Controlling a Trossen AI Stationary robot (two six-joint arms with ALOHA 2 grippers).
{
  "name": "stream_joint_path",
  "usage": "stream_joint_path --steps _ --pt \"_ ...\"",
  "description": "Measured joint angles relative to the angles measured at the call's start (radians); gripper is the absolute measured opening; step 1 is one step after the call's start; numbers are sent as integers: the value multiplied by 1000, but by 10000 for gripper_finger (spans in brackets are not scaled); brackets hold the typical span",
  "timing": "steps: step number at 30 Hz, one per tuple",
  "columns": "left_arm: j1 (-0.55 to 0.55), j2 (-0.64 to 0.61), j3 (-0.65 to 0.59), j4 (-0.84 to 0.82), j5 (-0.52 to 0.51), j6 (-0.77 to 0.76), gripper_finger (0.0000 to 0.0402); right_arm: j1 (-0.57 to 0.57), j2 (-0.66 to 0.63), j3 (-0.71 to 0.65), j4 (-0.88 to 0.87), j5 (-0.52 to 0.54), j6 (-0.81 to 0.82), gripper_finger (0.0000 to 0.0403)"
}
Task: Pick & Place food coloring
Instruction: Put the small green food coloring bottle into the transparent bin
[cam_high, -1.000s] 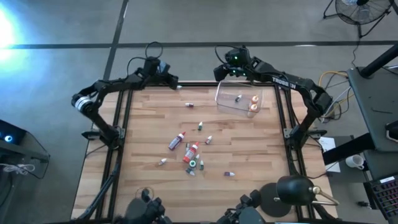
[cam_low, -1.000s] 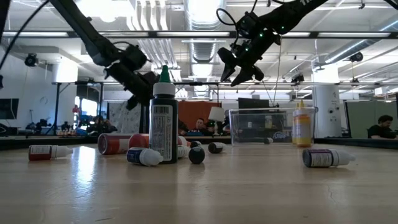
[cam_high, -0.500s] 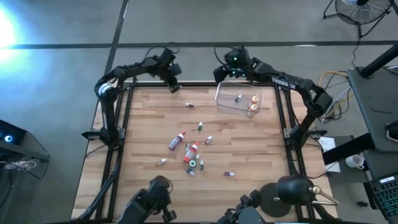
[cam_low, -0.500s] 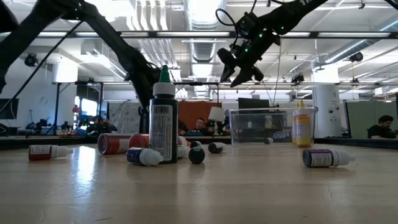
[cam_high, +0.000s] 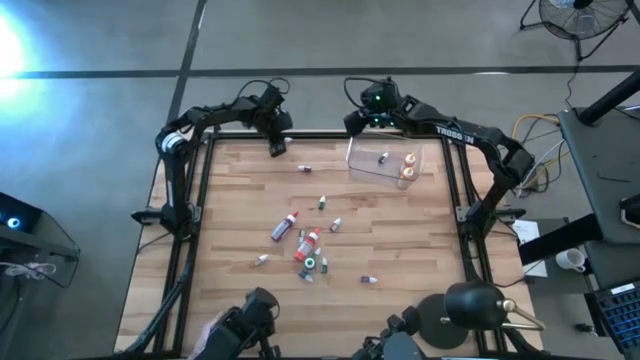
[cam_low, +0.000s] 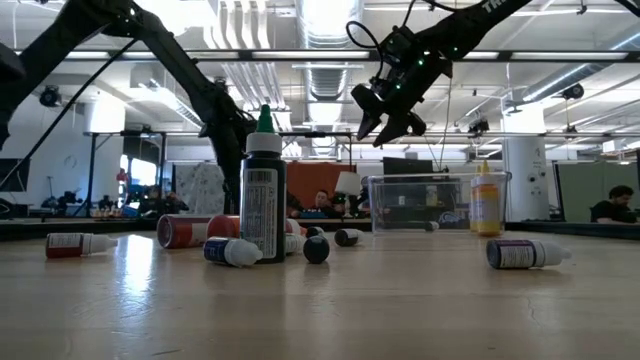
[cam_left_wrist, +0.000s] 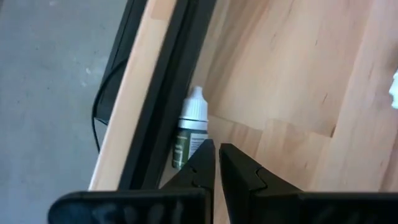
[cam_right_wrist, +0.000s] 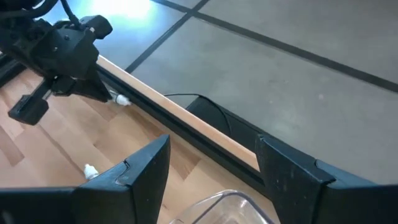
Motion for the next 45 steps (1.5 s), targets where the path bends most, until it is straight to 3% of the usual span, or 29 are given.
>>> stream_joint_path --steps 4,8,14,23,45 --pt "-10 0 -5 24 -28 -42 19 -2 0 -2 0 -4 -14 228" --pt "-10 0 2 45 -36 -117 68 -9 0 -3 -1 -17 -10 228" --pt "-19 -2 29 38 -77 -43 123 -17 0 -3 -4 -19 -16 228" --pt "-34 4 -9 63 -72 56 128 -26 0 -3 -4 -19 -39 228" --pt "-97 23 -54 126 -64 -2 127 -45 0 -27 -2 -11 -34 228"
